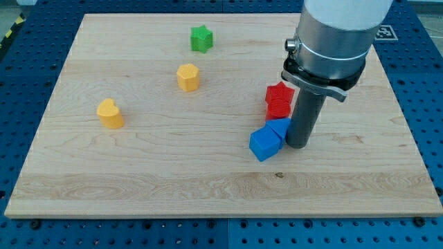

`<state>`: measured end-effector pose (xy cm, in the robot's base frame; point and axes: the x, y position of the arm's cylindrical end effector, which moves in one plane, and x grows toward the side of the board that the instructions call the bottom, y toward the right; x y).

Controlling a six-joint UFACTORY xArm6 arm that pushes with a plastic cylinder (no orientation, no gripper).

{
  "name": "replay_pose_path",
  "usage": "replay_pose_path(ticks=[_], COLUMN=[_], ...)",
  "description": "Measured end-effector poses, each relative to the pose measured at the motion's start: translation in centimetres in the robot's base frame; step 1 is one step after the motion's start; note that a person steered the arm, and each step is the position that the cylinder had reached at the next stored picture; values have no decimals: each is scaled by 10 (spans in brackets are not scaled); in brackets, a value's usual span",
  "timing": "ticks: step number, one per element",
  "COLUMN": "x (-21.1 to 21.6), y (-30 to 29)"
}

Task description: Put the blue triangle in between the blue cube and red circle

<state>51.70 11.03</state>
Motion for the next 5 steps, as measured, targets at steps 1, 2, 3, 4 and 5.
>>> replay_pose_path(ticks=[1,2,3,4,5], x=[2,-7,-14,-11,23], y=[-3,-5,-5,-2,5])
